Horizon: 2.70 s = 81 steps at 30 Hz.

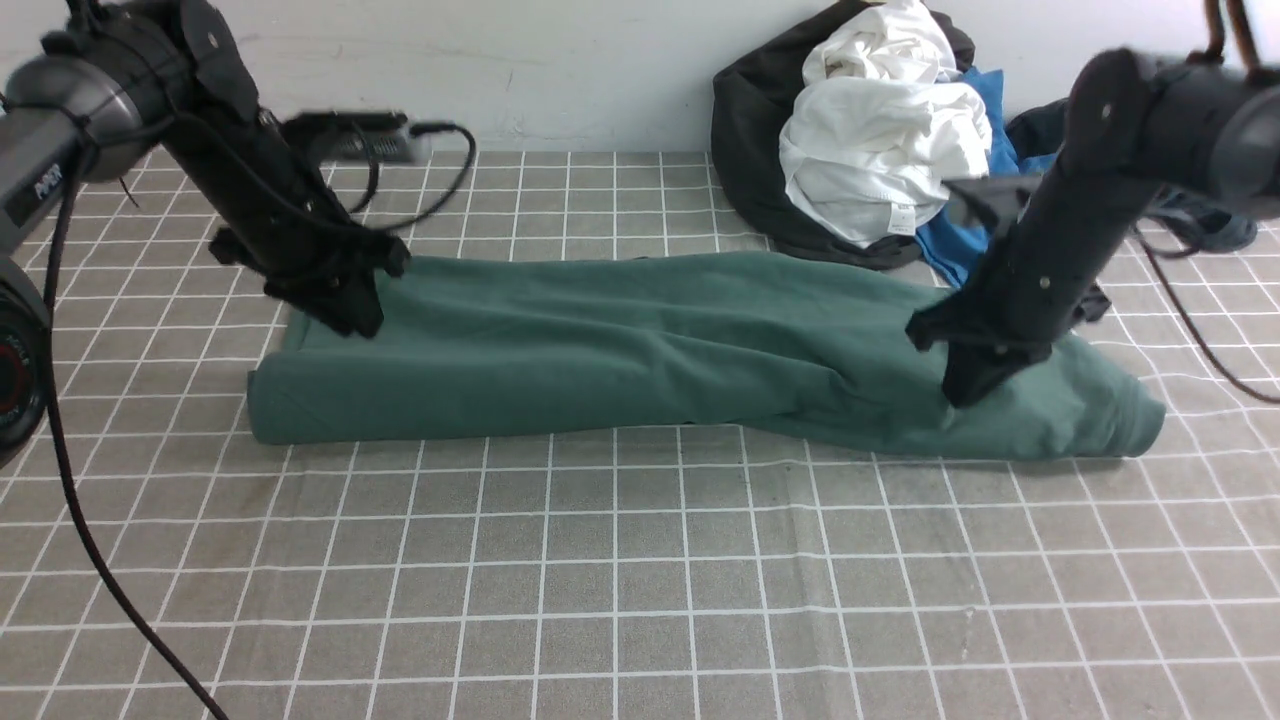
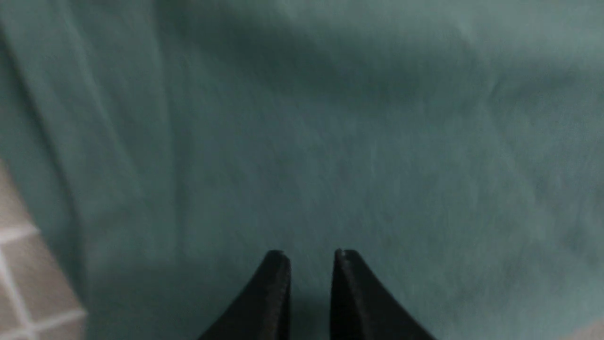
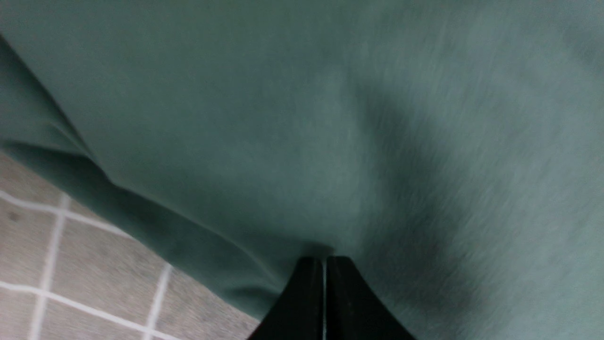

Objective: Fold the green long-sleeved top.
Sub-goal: Use both arms to drag the lower edge of the fabric forward and fold it over the upper edge, then use the right arm to clamp the right edge of the fabric, then use the right arm to drag the right edge of the fabric to the left and folds it over the left edge

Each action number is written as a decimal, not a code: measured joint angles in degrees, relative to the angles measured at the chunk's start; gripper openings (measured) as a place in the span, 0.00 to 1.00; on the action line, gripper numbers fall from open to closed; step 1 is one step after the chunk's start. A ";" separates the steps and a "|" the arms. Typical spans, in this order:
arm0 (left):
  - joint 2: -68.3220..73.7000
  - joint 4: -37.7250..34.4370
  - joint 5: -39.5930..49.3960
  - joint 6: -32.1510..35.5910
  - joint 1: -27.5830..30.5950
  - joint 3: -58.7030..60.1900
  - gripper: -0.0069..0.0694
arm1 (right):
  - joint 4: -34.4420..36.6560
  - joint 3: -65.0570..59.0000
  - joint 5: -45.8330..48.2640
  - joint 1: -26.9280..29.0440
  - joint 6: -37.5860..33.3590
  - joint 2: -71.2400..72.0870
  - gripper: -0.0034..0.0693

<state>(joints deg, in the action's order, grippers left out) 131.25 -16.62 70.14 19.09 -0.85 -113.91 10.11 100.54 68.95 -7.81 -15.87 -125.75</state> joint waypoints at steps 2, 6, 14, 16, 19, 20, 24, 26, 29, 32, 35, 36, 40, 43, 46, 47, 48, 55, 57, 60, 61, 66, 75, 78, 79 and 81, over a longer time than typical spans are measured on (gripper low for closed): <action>-1.49 0.00 0.00 2.42 -0.70 6.30 0.13 | -3.45 -3.14 -2.15 0.00 0.13 0.00 0.03; -3.68 -0.15 -0.24 5.36 -0.76 12.79 0.09 | -11.22 -4.68 -5.49 0.00 0.88 0.00 0.03; -5.83 2.70 -7.02 3.47 2.61 16.24 0.08 | -24.90 -4.65 -9.27 3.90 6.94 0.00 0.03; -6.22 3.58 -8.14 3.05 3.07 16.24 0.08 | -24.69 -4.33 -8.85 4.36 7.21 0.00 0.03; -8.89 4.88 -9.73 2.99 3.95 16.48 0.08 | -23.33 -1.99 -7.02 4.73 7.44 1.57 0.03; -9.12 4.81 -9.92 2.99 3.95 16.48 0.08 | -23.15 -1.64 -6.96 4.73 7.44 1.90 0.03; -15.97 3.84 -10.54 2.99 3.95 16.69 0.08 | -16.96 1.80 -6.80 4.73 7.49 6.36 0.03; -19.02 3.84 -10.48 2.99 3.95 16.69 0.08 | -12.92 2.07 -6.73 5.21 7.56 7.55 0.03; -24.55 3.72 -9.60 2.99 3.95 16.76 0.08 | -7.34 2.02 -4.97 7.22 7.56 7.02 0.09; -30.70 2.94 -8.69 2.99 3.95 16.87 0.08 | -4.39 2.02 -2.56 9.63 7.67 4.73 0.21; -39.35 1.60 -8.49 3.04 3.95 16.87 0.08 | -4.06 2.02 -0.73 11.71 8.42 1.19 0.44; -41.04 1.54 -8.41 3.04 3.95 16.87 0.08 | -4.12 1.98 -0.22 12.10 8.66 0.61 0.49; -52.09 1.79 -8.30 3.55 3.95 18.07 0.08 | -3.96 1.96 0.86 12.57 9.29 -2.19 0.73; -59.29 2.36 -8.28 3.83 3.95 20.23 0.08 | -2.74 1.96 0.51 12.57 9.35 -3.69 0.80; -64.84 3.32 -7.85 3.78 3.95 23.05 0.08 | -1.87 2.16 0.26 12.49 9.19 -4.30 0.79; -66.93 3.77 -7.40 3.77 3.95 24.58 0.08 | -1.49 2.16 0.26 12.46 8.82 -4.30 0.76; -69.82 4.34 -7.13 3.77 3.95 27.23 0.08 | -0.51 2.16 0.20 12.27 7.81 -4.30 0.69; -80.75 7.59 -7.13 1.28 3.95 44.79 0.08 | 3.37 1.99 0.03 10.76 2.62 -0.84 0.14; -82.17 8.85 -7.19 0.79 3.95 48.76 0.08 | 2.41 1.99 0.16 10.76 0.93 1.00 0.08; -84.36 11.31 -8.41 -1.34 3.95 58.49 0.08 | -2.22 1.99 1.12 10.72 -0.87 5.99 0.06; -84.60 11.43 -10.50 -2.88 3.95 62.52 0.08 | -5.22 1.99 1.26 10.57 -0.93 7.78 0.06; -84.17 8.85 -21.51 -5.14 3.95 72.28 0.08 | -15.52 2.81 2.26 10.33 0.79 13.71 0.06; -81.28 0.39 -31.58 -4.83 2.59 74.41 0.08 | -0.14 12.23 -1.52 0.84 3.24 17.27 0.06; -80.32 -1.00 -31.72 -3.41 0.27 74.41 0.08 | 13.17 13.17 -8.70 -8.23 0.41 15.68 0.06; -80.14 -1.15 -31.65 -2.91 -0.66 74.41 0.08 | 16.49 13.34 -11.24 -11.94 -1.99 13.87 0.06; -80.06 -1.15 -31.58 -2.47 -1.20 74.41 0.08 | 19.75 13.40 -13.51 -14.95 -4.34 12.21 0.06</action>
<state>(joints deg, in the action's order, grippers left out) 51.19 -17.78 38.56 16.62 -2.04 -39.50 29.87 113.94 55.45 -22.75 -20.21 -113.54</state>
